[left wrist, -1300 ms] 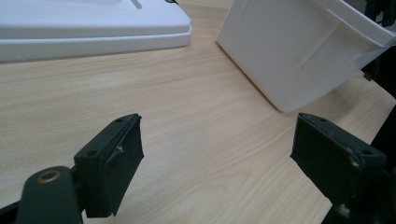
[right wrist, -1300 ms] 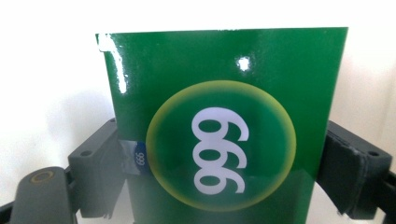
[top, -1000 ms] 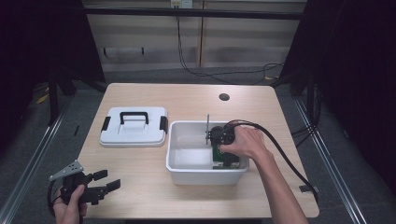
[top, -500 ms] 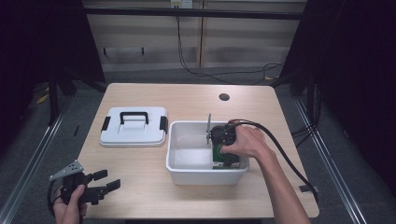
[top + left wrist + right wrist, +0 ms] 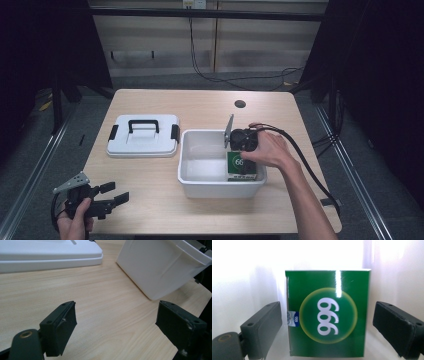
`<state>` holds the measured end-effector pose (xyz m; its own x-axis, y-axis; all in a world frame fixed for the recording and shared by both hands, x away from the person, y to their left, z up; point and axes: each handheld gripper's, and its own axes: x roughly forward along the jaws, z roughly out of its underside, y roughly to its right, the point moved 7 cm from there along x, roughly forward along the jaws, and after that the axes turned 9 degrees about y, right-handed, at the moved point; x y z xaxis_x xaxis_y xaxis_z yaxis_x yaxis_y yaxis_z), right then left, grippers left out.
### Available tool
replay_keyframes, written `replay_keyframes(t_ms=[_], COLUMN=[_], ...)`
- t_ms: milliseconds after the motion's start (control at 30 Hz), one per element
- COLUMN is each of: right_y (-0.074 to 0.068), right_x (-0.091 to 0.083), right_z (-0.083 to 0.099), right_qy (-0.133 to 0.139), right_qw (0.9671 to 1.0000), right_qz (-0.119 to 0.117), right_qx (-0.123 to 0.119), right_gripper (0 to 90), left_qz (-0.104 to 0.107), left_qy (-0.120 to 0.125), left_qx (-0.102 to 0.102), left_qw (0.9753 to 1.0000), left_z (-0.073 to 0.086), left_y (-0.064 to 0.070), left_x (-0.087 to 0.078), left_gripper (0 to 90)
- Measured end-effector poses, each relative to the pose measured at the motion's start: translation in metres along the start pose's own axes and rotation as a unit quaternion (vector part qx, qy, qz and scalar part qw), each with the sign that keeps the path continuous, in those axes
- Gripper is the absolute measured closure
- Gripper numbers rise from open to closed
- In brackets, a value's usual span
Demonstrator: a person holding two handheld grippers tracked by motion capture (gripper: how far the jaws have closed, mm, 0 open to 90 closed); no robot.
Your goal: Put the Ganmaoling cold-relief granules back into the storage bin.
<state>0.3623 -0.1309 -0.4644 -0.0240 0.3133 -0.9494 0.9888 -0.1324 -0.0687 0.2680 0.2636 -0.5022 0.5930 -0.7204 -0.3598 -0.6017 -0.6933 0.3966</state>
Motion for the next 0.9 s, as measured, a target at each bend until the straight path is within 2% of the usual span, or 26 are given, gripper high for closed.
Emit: replay_keyframes(t_ms=[33, 67, 133, 233, 300, 333, 367, 467, 500, 533, 600, 633, 700, 767, 800, 833, 867, 900], right_y=[0.001, 0.001, 0.001, -0.004, -0.003, -0.003, -0.003, -0.005, -0.008, -0.008, -0.01, -0.013, -0.014, -0.015, -0.014, -0.014, -0.014, -0.016], right_x=[-0.005, -0.005, -0.011, -0.018, -0.025, -0.025, -0.029, -0.033, -0.038, -0.038, -0.045, -0.05, -0.052, -0.056, -0.059, -0.061, -0.061, -0.064], right_z=[-0.001, -0.001, -0.002, -0.002, -0.003, -0.003, -0.003, -0.001, -0.001, -0.001, 0.0, 0.001, 0.002, 0.006, 0.007, 0.01, 0.01, 0.012], right_qy=[0.016, 0.016, 0.034, 0.047, 0.069, 0.069, 0.089, 0.094, 0.107, 0.107, 0.13, 0.144, 0.148, 0.159, 0.17, 0.188, 0.188, 0.215], right_qw=[0.9999, 0.9999, 0.9994, 0.9988, 0.9975, 0.9975, 0.9959, 0.9953, 0.994, 0.994, 0.9913, 0.9892, 0.9887, 0.9866, 0.9847, 0.981, 0.981, 0.975], right_qz=[0.007, 0.007, 0.011, 0.003, 0.012, 0.012, 0.01, 0.014, 0.015, 0.015, 0.017, 0.016, 0.015, 0.023, 0.029, 0.039, 0.039, 0.044], right_qx=[0.0, 0.0, 0.004, 0.01, 0.005, 0.005, 0.011, 0.014, 0.014, 0.014, 0.014, 0.019, 0.021, 0.026, 0.024, 0.027, 0.027, 0.032], right_gripper=[8.1, 8.1, 8.2, 8.3, 8.3, 8.3, 8.4, 8.4, 8.8, 8.8, 9.2, 12.6, 12.6, 12.6, 12.6, 12.6, 12.6, 12.8], left_qz=[0.0, 0.0, 0.0, 0.0, 0.001, 0.001, 0.001, 0.0, 0.0, 0.0, 0.0, 0.001, 0.001, 0.0, 0.0, 0.0, 0.0, 0.0], left_qy=[0.0, 0.0, 0.0, -0.001, -0.002, -0.002, -0.002, 0.0, -0.002, -0.002, -0.002, -0.002, -0.002, -0.002, -0.002, -0.003, -0.003, -0.003], left_qx=[0.0, 0.0, 0.001, 0.001, 0.002, 0.002, 0.001, -0.001, 0.001, 0.001, 0.001, 0.003, 0.003, 0.002, 0.001, 0.002, 0.002, 0.003], left_qw=[1.0, 1.0, 1.0, 1.0, 1.0, 1.0, 1.0, 1.0, 1.0, 1.0, 1.0, 1.0, 1.0, 1.0, 1.0, 1.0, 1.0, 1.0], left_z=[0.0, 0.0, 0.0, 0.0, 0.0, 0.0, 0.0, 0.0, 0.0, 0.0, 0.0, 0.0, 0.0, 0.0, 0.0, 0.0, 0.0, 0.0], left_y=[0.0, 0.0, 0.0, 0.0, 0.001, 0.001, 0.0, 0.0, 0.0, 0.0, 0.0, 0.001, 0.001, 0.001, 0.001, 0.0, 0.0, 0.0], left_x=[0.0, 0.0, 0.0, 0.0, 0.0, 0.0, 0.0, 0.001, 0.001, 0.001, 0.001, 0.001, 0.0, 0.001, 0.001, 0.001, 0.001, 0.001], left_gripper=[16.3, 16.3, 16.3, 16.3, 16.3, 16.3, 16.3, 16.3, 16.3, 16.2, 16.3, 16.2, 16.2, 16.2, 16.3, 16.3, 16.3, 16.3])
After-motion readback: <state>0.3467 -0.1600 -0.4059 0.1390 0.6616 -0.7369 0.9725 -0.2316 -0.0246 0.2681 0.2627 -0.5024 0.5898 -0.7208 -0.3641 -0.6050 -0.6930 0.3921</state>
